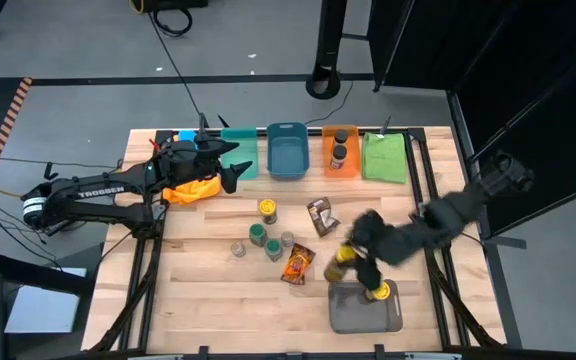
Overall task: Sort spices by type
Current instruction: Put the right yellow seasoning can into the black bin
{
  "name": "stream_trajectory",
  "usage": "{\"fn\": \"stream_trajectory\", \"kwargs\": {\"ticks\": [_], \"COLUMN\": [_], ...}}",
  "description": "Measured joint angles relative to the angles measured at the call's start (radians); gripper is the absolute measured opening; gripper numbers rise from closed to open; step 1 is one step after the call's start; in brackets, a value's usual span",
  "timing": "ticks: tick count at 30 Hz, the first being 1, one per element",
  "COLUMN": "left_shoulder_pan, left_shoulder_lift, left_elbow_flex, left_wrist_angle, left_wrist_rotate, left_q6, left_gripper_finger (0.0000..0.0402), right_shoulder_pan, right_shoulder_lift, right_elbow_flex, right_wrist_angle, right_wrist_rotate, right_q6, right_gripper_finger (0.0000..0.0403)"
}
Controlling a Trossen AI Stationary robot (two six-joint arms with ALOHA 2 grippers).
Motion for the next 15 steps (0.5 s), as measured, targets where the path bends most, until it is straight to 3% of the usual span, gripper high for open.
{"fn": "stream_trajectory", "kwargs": {"ticks": [8, 15], "left_shoulder_pan": [0.0, 0.0], "left_shoulder_lift": [0.0, 0.0], "left_elbow_flex": [0.0, 0.0], "left_wrist_angle": [-0.005, -0.006], "left_wrist_rotate": [-0.001, -0.038], "left_q6": [0.0, 0.0], "left_gripper_finger": [0.0369, 0.0369], "right_shoulder_pan": [0.284, 0.434], "right_shoulder_lift": [0.04, 0.146], "right_elbow_flex": [0.0, 0.0], "right_wrist_angle": [-0.105, -0.231], "right_wrist_rotate": [0.205, 0.225], "right_q6": [0.438, 0.736], "right_gripper_finger": [0.0231, 0.0231]}}
